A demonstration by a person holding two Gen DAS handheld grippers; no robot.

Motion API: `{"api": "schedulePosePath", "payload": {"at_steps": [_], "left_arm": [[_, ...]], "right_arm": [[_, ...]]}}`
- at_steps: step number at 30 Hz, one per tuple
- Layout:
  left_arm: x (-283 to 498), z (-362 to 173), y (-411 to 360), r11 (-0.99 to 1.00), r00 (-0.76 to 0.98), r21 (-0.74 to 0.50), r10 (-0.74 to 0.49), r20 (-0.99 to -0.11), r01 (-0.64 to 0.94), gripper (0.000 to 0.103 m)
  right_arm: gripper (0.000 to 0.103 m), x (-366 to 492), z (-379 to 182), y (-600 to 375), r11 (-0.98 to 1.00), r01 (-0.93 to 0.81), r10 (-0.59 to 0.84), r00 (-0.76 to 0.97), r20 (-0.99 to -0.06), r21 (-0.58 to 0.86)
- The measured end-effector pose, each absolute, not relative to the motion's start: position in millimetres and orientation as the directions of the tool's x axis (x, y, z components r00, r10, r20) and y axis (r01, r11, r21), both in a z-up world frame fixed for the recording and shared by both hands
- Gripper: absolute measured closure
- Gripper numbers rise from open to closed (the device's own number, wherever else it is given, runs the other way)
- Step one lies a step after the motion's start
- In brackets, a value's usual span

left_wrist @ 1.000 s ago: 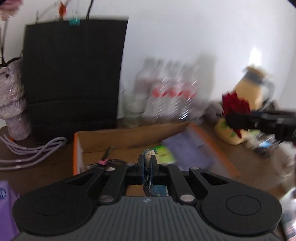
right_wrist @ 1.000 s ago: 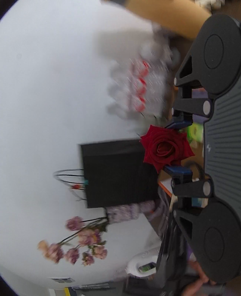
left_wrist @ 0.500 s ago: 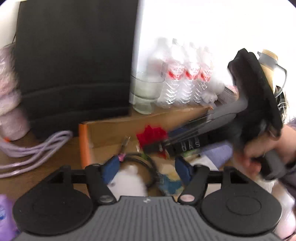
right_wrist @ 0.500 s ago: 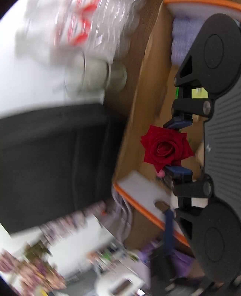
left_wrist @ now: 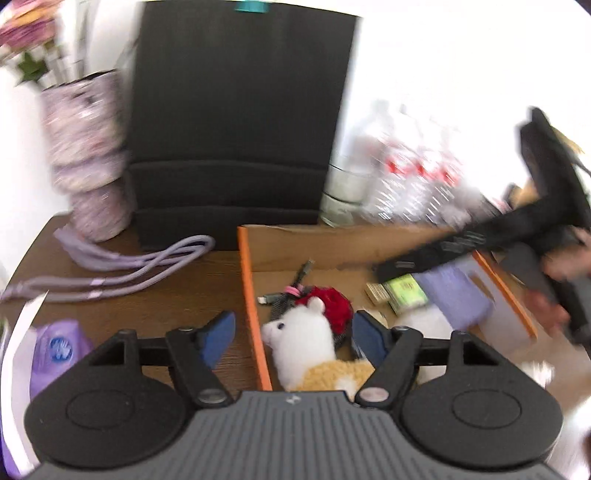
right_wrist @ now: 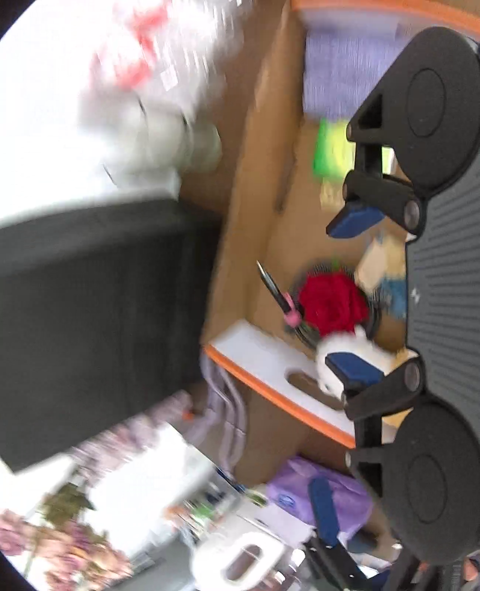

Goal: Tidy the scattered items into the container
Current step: 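Lower the rose and packet into the box and open both tools, then grasp the clear plastic bag with the right tool while the left tool grasps the small white cap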

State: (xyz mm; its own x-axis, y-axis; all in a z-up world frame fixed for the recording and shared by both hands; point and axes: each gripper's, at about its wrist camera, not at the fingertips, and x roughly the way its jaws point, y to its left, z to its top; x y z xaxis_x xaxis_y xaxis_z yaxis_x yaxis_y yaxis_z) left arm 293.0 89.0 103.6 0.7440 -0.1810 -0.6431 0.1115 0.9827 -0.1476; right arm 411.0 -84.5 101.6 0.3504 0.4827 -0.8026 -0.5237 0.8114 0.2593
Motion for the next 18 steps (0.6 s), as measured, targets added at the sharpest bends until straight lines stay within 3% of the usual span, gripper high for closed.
{"api": "schedulePosePath", "payload": {"at_steps": [5, 11, 14, 16, 18], "left_arm": [[300, 107, 84, 0.978, 0.731, -0.209, -0.156, -0.664, 0.019, 0.023], [279, 103, 67, 0.993, 0.788, -0.108, -0.035, -0.615, -0.041, 0.02], [243, 109, 54, 0.999, 0.89, -0.012, 0.027, -0.455, -0.037, 0.02], [215, 110, 48, 0.999, 0.952, 0.027, 0.045, -0.304, -0.039, 0.016], [195, 110, 46, 0.997, 0.977, 0.027, 0.07, -0.203, -0.066, 0.015]], "right_arm": [[0.024, 398, 106, -127, 0.902, -0.402, 0.338, 0.437, -0.834, 0.155], [0.023, 364, 100, -168, 0.952, -0.299, 0.227, 0.534, -0.814, 0.069], [0.023, 327, 112, -184, 0.953, -0.278, 0.284, 0.679, -0.677, 0.121], [0.021, 292, 122, -200, 0.94, -0.29, 0.34, 0.805, -0.485, 0.178], [0.011, 265, 127, -210, 0.924, -0.326, 0.377, 0.865, -0.332, 0.199]]}}
